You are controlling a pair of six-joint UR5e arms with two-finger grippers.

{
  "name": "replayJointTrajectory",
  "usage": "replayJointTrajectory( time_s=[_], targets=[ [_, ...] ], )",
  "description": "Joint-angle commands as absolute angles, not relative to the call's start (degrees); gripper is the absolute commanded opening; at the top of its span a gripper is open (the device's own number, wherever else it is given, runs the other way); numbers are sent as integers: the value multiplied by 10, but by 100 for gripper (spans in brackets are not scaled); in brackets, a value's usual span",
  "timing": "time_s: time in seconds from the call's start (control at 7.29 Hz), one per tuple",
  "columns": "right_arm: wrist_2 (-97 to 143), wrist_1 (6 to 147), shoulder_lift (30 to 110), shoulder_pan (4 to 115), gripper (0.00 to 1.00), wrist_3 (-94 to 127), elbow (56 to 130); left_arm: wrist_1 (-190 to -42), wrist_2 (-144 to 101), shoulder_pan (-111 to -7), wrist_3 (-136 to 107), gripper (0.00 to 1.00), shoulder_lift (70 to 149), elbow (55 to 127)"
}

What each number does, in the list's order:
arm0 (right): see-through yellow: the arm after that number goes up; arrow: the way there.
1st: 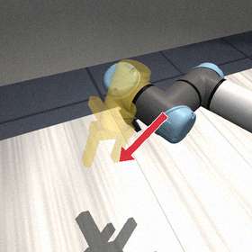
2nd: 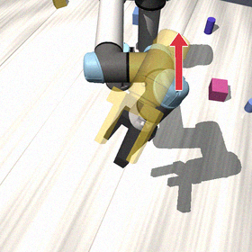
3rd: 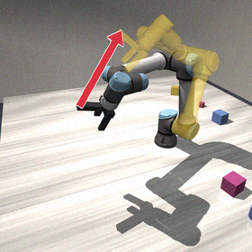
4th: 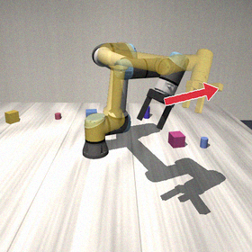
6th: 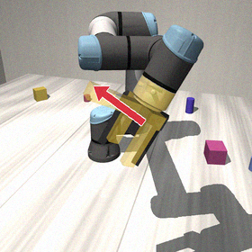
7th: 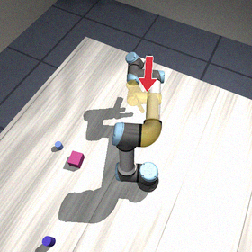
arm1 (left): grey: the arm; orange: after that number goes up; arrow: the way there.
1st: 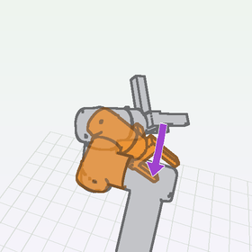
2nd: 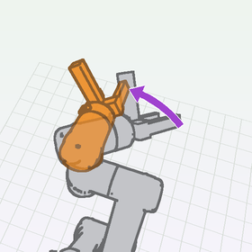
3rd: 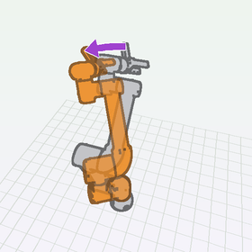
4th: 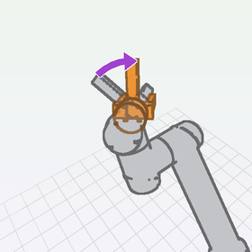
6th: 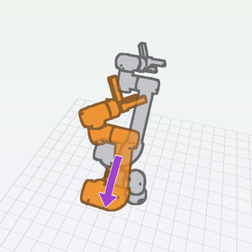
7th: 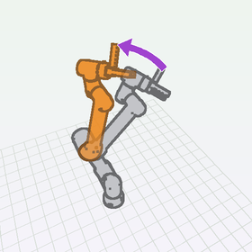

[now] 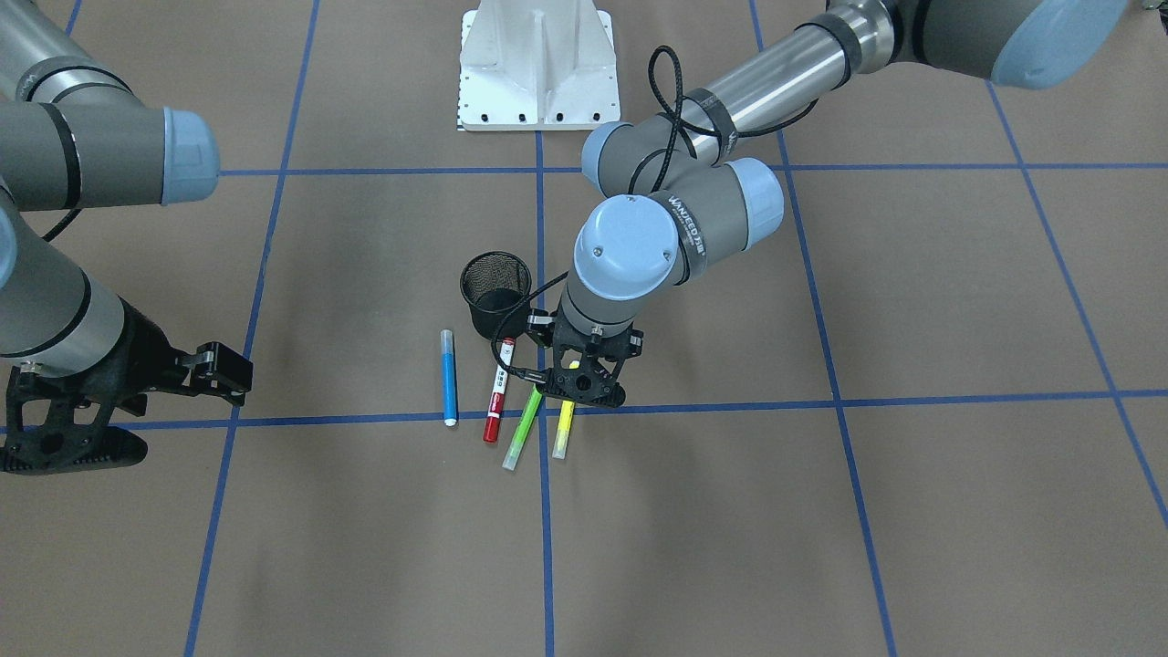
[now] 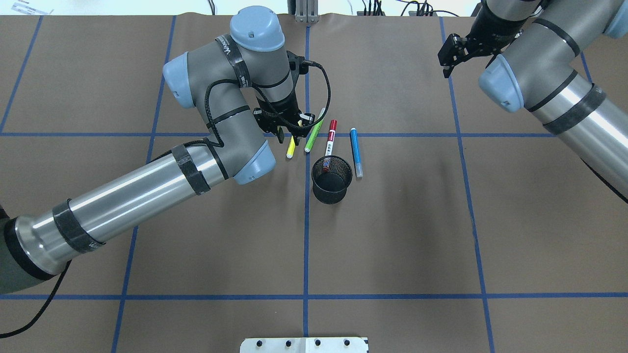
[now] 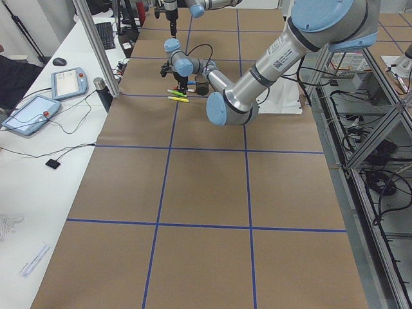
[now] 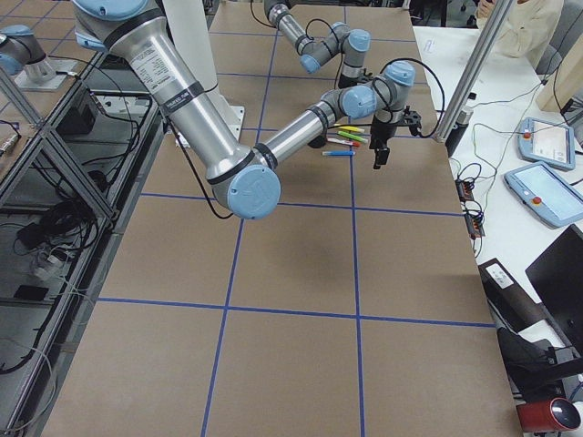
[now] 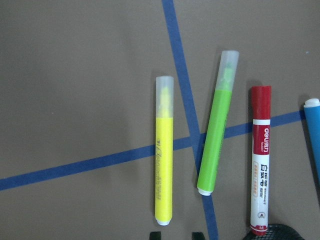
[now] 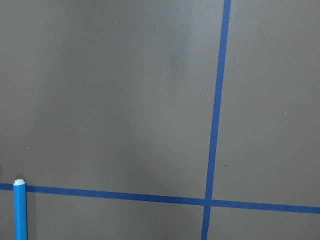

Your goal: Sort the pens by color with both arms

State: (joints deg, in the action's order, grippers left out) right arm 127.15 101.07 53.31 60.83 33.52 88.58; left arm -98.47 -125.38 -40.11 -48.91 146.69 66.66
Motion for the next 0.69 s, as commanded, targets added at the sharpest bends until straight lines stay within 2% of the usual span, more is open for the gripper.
replayJointTrajectory(
  time_s=[0.0, 0.14, 0.27, 0.55],
  targets=[
    [1259, 1011, 535, 609, 98, 344, 887, -972, -1257, -423, -487, 90, 1458, 703],
    [1220, 985, 536, 612, 98, 337, 886, -942, -1258, -451, -491, 99, 1435, 749],
    [1220, 950, 552, 620, 99, 311, 885, -914, -1260, -491, -491, 99, 1401, 803],
    [1235, 926, 555, 659, 99, 291, 864, -925, -1369, -617, -447, 100, 1351, 829]
  ],
)
